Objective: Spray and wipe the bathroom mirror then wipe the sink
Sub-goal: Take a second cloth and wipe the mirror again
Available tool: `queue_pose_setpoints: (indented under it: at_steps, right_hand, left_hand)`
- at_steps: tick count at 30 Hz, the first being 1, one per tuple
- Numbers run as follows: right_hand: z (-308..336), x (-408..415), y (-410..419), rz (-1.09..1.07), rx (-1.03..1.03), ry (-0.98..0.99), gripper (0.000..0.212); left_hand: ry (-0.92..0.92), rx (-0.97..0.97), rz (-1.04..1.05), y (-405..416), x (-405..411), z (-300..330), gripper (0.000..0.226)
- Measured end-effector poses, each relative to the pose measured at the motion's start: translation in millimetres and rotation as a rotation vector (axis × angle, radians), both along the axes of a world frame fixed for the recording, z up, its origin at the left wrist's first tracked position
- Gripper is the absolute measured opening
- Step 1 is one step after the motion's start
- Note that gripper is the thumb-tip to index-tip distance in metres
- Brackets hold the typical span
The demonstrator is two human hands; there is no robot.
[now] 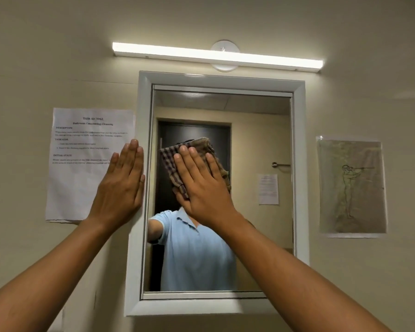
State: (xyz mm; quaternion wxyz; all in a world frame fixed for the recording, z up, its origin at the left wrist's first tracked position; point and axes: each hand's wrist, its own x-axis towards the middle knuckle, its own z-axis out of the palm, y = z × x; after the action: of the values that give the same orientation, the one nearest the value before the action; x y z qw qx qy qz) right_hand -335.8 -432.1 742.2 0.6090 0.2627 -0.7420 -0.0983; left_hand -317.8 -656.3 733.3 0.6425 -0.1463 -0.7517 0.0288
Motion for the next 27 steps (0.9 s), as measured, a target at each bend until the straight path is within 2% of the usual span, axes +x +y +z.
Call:
queue_pose_setpoints:
  at_steps: [8, 14, 22, 27]
  right_hand:
    - [18.9, -1.8, 86.2, -0.101, -0.272, -0.012, 0.074]
    - [7.1, -1.2, 115.9, -0.116, -0.466, -0.014, 0.073]
    - [-49.8, 3.1, 101.3, -0.114, -0.636, -0.034, 0.072]
    - [-64.7, 3.3, 70.7, -0.114, -0.612, -0.056, 0.072]
  left_hand:
    - [0.023, -0.053, 0.001, 0.1, 0.1, -6.8, 0.061]
    - [0.015, -0.061, 0.012, 1.2, -0.1, -10.0, 0.061]
    - [0.010, -0.034, -0.021, 3.5, 2.1, -21.2, 0.060]
    - [0.002, -0.015, -0.047, 5.2, 1.3, -23.0, 0.058]
